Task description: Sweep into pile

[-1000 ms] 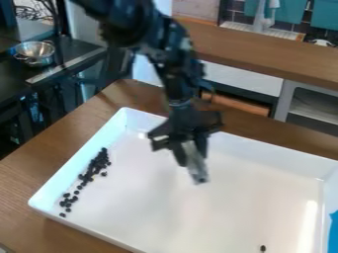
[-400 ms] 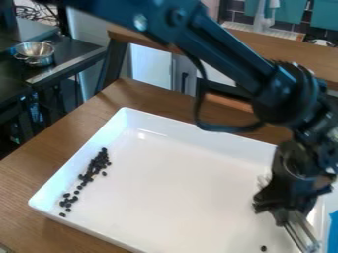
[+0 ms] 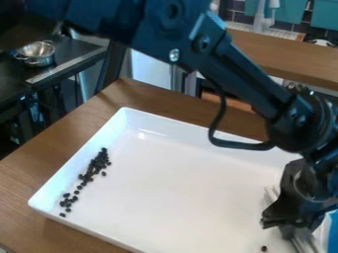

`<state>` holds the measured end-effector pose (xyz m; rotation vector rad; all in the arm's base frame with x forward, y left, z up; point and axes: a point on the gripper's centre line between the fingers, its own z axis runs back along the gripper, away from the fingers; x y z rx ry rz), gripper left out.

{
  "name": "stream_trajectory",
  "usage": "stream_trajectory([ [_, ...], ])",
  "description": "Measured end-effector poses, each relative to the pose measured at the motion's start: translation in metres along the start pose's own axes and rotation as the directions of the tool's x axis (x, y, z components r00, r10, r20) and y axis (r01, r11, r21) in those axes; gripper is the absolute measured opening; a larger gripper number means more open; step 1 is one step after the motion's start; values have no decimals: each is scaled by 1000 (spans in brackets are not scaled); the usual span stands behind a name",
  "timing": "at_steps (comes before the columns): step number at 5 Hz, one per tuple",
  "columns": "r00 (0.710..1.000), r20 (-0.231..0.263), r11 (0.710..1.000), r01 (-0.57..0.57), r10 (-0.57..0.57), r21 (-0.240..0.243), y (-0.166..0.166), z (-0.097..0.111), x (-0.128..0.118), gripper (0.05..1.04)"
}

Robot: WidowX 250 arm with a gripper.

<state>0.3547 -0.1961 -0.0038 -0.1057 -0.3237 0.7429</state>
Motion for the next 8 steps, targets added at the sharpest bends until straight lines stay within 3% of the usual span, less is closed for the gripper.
stream_trajectory([
  [3,988,17,988,153,-152,-36,89,14,7,381],
  [5,966,78,966,251,-247,-58,127,14,26,381],
  [6,950,115,953,298,-290,-54,136,11,37,381],
  [8,943,102,948,319,-316,-12,163,6,66,381],
])
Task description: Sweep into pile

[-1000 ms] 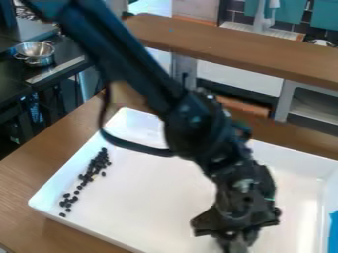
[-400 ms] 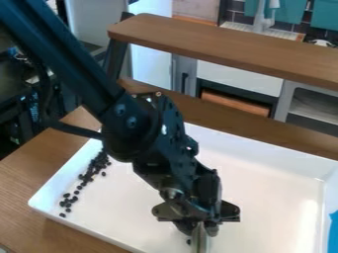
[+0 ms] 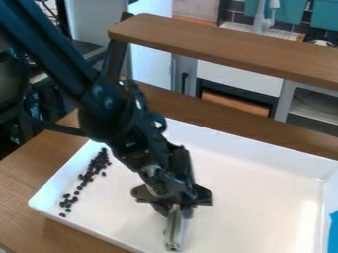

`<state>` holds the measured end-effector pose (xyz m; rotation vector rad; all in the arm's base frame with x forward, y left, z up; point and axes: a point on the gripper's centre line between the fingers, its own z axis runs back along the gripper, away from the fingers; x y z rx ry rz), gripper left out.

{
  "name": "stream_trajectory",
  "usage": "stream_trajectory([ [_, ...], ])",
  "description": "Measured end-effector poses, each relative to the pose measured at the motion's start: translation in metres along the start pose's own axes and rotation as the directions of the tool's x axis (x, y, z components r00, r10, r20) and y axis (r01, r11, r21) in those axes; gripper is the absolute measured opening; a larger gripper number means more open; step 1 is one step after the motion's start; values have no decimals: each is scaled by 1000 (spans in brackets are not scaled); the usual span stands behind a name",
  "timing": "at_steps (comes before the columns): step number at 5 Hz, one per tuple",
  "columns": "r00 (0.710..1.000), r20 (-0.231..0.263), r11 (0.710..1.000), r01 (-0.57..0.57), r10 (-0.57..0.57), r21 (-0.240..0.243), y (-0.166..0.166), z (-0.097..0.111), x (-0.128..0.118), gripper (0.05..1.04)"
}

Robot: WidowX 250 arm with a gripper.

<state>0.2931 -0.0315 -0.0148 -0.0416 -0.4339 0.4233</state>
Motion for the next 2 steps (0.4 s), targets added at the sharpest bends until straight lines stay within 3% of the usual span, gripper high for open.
stream_trajectory([
  [2,995,-101,995,-7,17,102,51,4,5,381],
])
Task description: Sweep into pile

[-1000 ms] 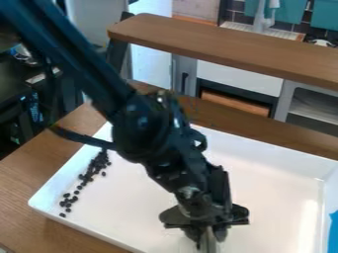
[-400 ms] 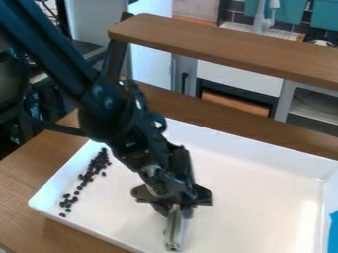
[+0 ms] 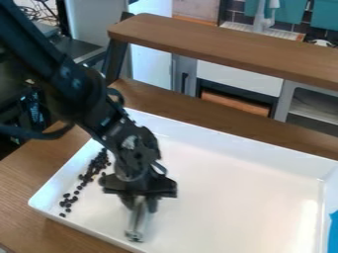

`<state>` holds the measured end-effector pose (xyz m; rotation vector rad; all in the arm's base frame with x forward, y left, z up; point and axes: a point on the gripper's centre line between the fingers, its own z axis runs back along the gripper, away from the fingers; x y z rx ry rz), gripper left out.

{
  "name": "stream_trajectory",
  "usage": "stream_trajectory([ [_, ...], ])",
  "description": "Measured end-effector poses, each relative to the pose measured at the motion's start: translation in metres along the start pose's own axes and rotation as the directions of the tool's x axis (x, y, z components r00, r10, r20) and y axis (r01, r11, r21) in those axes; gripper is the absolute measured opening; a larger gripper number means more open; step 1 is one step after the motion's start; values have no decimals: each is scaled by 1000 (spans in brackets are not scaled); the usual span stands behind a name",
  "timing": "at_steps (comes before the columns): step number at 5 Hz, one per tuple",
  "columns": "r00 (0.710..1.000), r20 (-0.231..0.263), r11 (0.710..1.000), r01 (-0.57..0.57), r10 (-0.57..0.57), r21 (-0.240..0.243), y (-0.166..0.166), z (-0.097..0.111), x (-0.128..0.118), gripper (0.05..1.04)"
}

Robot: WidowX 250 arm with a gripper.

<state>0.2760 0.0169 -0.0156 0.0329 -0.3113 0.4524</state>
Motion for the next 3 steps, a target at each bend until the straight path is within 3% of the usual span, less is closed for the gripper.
stream_trajectory([
  [1,1000,-18,999,9,-9,41,23,0,9,381],
  [3,998,64,992,-14,6,128,61,-6,38,381],
])
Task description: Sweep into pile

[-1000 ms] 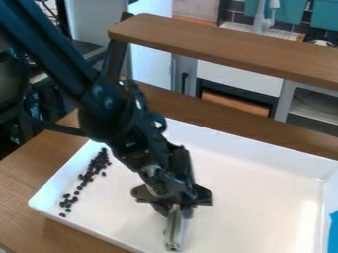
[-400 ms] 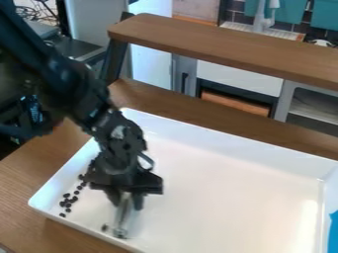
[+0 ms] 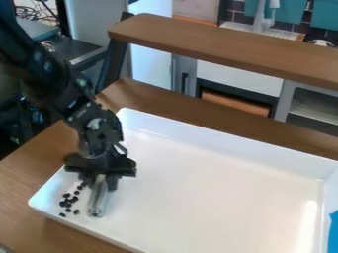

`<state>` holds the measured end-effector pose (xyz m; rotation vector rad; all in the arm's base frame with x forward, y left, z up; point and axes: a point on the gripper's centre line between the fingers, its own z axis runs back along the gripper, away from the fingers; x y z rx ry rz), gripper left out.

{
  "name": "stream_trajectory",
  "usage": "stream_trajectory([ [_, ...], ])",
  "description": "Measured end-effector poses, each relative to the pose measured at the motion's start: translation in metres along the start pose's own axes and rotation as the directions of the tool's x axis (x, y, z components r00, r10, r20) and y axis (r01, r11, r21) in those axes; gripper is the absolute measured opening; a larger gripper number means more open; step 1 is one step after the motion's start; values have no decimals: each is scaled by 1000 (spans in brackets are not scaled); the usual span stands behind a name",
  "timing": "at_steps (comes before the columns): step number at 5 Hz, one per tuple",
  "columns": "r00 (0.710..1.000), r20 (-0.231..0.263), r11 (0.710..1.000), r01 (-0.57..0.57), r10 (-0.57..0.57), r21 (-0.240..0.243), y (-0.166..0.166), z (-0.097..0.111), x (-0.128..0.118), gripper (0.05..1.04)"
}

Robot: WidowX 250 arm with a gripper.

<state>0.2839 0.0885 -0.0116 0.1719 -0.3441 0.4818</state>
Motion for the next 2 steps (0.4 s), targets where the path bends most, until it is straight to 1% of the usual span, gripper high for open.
stream_trajectory([
  [1,999,-44,999,-29,31,46,-2,8,-2,380],
  [2,986,-154,993,-74,59,-93,-44,49,1,381],
])
